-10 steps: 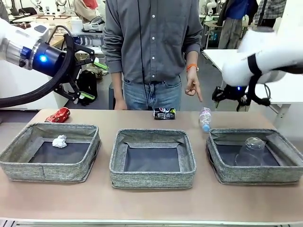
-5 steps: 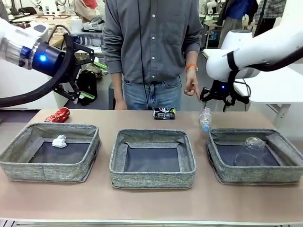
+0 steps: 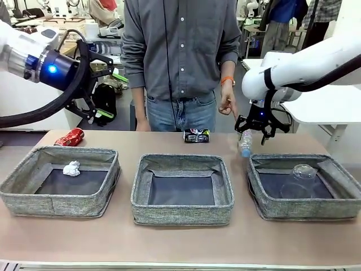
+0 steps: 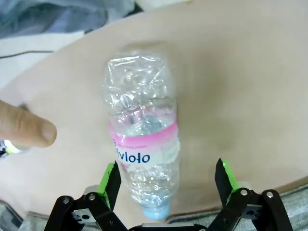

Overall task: Sort the waste into the appropriate baskets.
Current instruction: Pick up the waste item pointed out by the person.

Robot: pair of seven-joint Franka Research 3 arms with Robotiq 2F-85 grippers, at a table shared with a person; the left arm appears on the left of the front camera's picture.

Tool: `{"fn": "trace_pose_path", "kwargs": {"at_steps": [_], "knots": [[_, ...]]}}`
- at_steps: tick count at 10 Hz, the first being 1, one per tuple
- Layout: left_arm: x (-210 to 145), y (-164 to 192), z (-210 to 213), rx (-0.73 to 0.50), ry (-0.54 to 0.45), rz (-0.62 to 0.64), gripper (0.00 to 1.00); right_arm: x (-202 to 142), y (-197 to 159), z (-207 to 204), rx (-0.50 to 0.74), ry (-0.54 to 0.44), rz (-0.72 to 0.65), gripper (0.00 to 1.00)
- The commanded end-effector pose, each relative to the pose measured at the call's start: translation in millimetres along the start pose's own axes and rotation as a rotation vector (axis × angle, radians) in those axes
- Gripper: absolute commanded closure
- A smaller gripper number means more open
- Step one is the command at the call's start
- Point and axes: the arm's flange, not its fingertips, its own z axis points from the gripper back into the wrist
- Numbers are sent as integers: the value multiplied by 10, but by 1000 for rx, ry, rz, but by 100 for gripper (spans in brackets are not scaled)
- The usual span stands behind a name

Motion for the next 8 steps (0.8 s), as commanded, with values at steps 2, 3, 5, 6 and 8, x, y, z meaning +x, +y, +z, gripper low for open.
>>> {"fn": "trace_pose_path", "kwargs": {"at_steps": [2,3,5,6,8], "knots": [[-13,-22,29,12,7,6,0,94,23,8,38,28,8,0],[-13,-22,29,12,7,6,0,97,33,-9,33,41,5,0],[-13,-22,29,12,7,6,0,94,56,-17,23,38,6,0],[-13,-22,29,12,7,6,0,94,73,-67,6,30,24,46],[-13,-22,29,12,7,6,0,93,93,-152,0,22,20,100]]}}
